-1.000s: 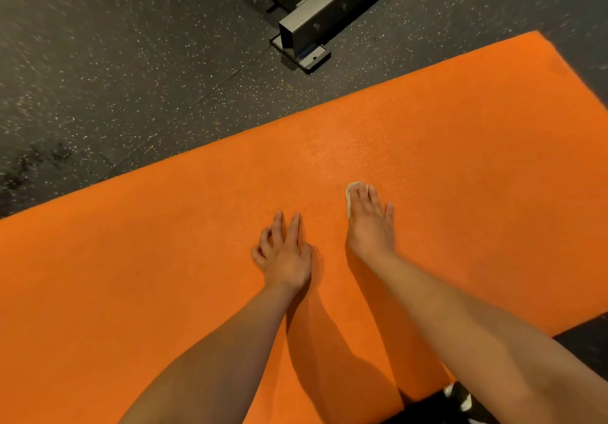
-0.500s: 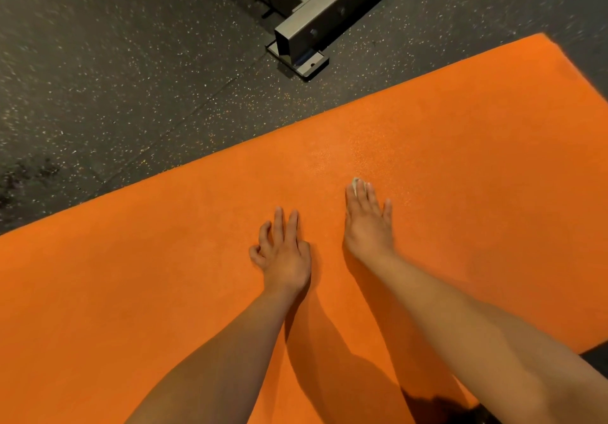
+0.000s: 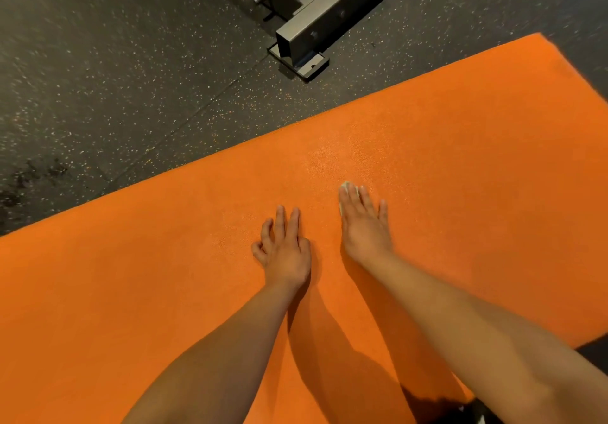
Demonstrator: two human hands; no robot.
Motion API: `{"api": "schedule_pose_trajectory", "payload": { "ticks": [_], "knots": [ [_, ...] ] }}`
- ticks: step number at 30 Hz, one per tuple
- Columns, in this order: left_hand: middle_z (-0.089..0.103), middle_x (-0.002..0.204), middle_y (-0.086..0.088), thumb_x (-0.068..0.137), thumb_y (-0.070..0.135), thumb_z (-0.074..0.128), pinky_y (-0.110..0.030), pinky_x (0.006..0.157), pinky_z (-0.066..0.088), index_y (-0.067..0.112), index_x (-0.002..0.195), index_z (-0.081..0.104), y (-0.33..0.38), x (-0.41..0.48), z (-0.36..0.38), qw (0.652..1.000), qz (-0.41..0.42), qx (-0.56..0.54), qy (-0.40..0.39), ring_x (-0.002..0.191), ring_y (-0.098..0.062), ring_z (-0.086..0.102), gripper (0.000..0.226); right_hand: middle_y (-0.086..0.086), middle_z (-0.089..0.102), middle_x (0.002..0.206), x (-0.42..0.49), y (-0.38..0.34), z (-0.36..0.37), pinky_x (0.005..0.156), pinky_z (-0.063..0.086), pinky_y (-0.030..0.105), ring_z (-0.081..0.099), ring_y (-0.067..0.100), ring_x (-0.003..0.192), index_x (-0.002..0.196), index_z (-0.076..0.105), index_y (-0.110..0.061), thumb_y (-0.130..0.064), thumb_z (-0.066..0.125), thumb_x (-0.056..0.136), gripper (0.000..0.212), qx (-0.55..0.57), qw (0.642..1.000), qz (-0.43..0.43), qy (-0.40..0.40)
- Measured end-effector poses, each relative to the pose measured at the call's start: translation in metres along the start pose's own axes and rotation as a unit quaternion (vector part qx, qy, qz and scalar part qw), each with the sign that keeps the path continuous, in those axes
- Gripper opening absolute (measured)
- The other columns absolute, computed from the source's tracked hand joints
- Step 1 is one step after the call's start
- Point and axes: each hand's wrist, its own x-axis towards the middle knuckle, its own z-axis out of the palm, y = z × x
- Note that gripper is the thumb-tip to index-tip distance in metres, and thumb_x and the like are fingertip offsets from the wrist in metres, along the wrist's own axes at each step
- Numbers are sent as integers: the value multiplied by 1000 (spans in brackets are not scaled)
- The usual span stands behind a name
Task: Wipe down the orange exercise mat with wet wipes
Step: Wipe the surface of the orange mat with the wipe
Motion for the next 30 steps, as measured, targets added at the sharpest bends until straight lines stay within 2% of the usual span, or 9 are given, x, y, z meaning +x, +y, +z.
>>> {"api": "schedule_pose_trajectory", "payload": {
  "ticks": [2, 7, 9, 13, 15, 20, 22, 27, 30],
  "knots": [
    [-10, 167, 15, 102, 37, 31, -50, 114, 7, 46, 156, 10, 4, 0, 0, 1000, -4, 0, -2, 150, -19, -2, 59, -6, -17, 168, -7, -13, 5, 124, -11, 48, -19, 15, 154, 161, -13, -24, -8, 38, 100, 81, 13, 1000, -17, -9],
    [12, 166, 12, 99, 36, 43, -49, 112, 11, 44, 148, 35, 7, 5, -7, 998, -21, -47, 40, 146, -21, 10, 51, -14, -7, 168, -13, -19, 16, 124, -11, 43, -12, 10, 154, 163, 1, -31, -17, 34, 105, 68, -17, 980, -190, -58],
    [12, 166, 12, 99, 38, 42, -50, 113, 10, 45, 149, 35, 5, 11, -9, 998, -16, -39, 48, 146, -21, 10, 50, -13, -6, 169, 1, -5, 12, 122, -15, 43, -13, 11, 154, 162, -2, -32, -13, 34, 103, 71, -36, 986, -162, -32],
    [-6, 167, 13, 102, 47, 36, -54, 116, 6, 46, 155, 18, 4, 23, -8, 999, -23, -19, 16, 149, -21, -1, 57, -9, -10, 169, 31, 11, -5, 124, -12, 49, -16, 14, 154, 162, -6, -26, -11, 29, 105, 68, 9, 999, 37, 30],
    [-7, 167, 14, 102, 48, 35, -54, 115, 7, 46, 156, 16, 4, 24, -6, 999, -24, -7, 22, 148, -21, 0, 57, -7, -10, 169, 36, -2, -3, 125, -9, 50, -16, 14, 154, 162, -4, -23, -11, 32, 104, 70, 15, 999, 24, 29],
    [3, 168, 12, 101, 48, 40, -55, 113, 13, 47, 154, 22, 2, 27, -8, 999, -12, -19, 45, 145, -24, 8, 56, -11, -2, 169, 38, -37, 11, 125, -8, 46, -11, 10, 155, 162, 6, -27, -25, 33, 107, 61, -5, 981, -185, -63],
    [7, 167, 11, 101, 49, 40, -53, 112, 14, 45, 154, 25, 1, 37, -13, 998, 3, -13, 62, 145, -24, 12, 56, -11, -3, 169, 51, -24, 3, 125, -9, 46, -11, 12, 155, 162, 3, -29, -24, 30, 108, 61, -33, 986, -160, -42],
    [-6, 168, 11, 101, 50, 35, -53, 115, 6, 45, 157, 12, 6, 59, -17, 999, -23, -9, 35, 149, -22, 0, 61, -2, -6, 170, 71, 0, -15, 124, -8, 45, -13, 16, 155, 163, -1, -20, -14, 29, 107, 64, 9, 998, 47, 35],
    [-10, 167, 12, 101, 50, 34, -54, 115, 6, 45, 157, 10, 7, 58, -15, 999, -20, -6, 35, 149, -22, -1, 61, -3, -6, 170, 69, -32, -9, 125, -9, 47, -11, 15, 155, 163, 1, -19, -8, 39, 100, 74, 36, 999, -24, 0]
  ]
}}
